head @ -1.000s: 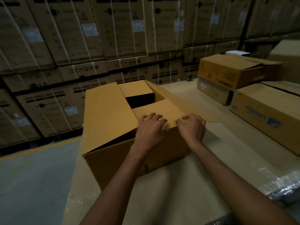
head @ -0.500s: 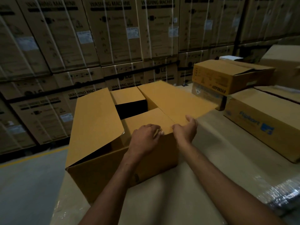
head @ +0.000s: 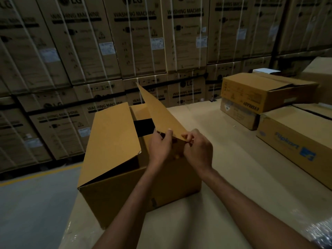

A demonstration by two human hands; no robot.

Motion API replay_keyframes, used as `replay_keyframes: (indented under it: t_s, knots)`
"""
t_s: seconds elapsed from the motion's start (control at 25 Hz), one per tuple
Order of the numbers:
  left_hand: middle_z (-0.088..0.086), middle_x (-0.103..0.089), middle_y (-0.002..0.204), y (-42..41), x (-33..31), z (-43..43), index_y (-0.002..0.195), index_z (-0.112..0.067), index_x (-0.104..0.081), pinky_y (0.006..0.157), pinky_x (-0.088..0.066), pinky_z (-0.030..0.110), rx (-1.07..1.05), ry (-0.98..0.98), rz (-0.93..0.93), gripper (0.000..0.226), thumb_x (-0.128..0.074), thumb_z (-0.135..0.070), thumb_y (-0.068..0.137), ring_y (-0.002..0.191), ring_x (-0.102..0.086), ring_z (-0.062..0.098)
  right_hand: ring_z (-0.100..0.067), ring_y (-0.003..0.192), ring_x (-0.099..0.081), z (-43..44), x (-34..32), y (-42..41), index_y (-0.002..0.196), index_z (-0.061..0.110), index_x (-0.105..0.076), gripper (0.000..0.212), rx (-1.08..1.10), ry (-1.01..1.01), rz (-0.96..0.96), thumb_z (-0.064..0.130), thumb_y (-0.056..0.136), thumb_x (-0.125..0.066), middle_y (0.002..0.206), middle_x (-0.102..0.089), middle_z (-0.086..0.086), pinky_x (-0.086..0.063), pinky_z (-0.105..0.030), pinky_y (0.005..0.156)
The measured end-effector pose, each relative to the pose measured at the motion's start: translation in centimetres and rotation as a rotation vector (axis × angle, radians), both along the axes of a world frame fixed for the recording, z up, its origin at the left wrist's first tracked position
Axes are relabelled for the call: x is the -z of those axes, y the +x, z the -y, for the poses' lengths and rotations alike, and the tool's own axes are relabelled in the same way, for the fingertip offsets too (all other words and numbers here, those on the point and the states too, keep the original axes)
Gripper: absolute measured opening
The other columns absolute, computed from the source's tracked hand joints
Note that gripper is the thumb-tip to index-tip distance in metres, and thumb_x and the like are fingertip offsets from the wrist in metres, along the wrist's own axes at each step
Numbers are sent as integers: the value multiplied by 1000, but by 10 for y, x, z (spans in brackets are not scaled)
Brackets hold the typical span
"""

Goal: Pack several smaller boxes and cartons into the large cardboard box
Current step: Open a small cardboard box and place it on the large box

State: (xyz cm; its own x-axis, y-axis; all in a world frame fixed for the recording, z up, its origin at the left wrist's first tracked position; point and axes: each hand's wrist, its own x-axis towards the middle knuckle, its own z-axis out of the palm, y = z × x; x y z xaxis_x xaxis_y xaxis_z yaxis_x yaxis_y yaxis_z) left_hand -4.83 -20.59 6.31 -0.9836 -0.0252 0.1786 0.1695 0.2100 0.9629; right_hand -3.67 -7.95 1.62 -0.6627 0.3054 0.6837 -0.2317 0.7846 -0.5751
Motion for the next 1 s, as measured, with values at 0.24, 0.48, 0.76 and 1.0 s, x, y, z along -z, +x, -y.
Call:
replay_keyframes:
  t_s: [0.24,0.48,0.76,1.0]
  knots:
    - [6,-66,84,12,-34,-2,87,-4,-56,62,-60,23,54,-13,7,20,-50,-12,104,78,-74,20,-24,54,-64,1,-4,12,109,17,-74,20,153,195,43,15,90,-70,66,-69,-1,-37,-24,53]
    - [8,-73,104,11,-49,13,113,-4,-61,73,-60,25,205,-38,19,19,-56,-20,103,86,-77,18,-30,56,-65,4,-22,11,89,16,-76,14,205,269,123,15,87,-63,68,-70,-5,-38,-27,51]
    - [-9,-73,106,45,-18,61,115,-20,-69,73,-59,26,36,-521,-469,52,-57,-65,91,93,-69,4,-32,75,-74,12,2,42,110,13,-78,33,237,331,46,4,81,-66,94,-79,-9,-55,-33,56]
    - [5,-29,166,45,3,139,161,-31,-25,119,-26,55,-14,-1119,-291,99,-66,-71,80,153,-24,32,-31,115,-66,32,11,45,135,11,-67,46,197,243,189,4,89,-61,131,-70,-10,-53,-43,94]
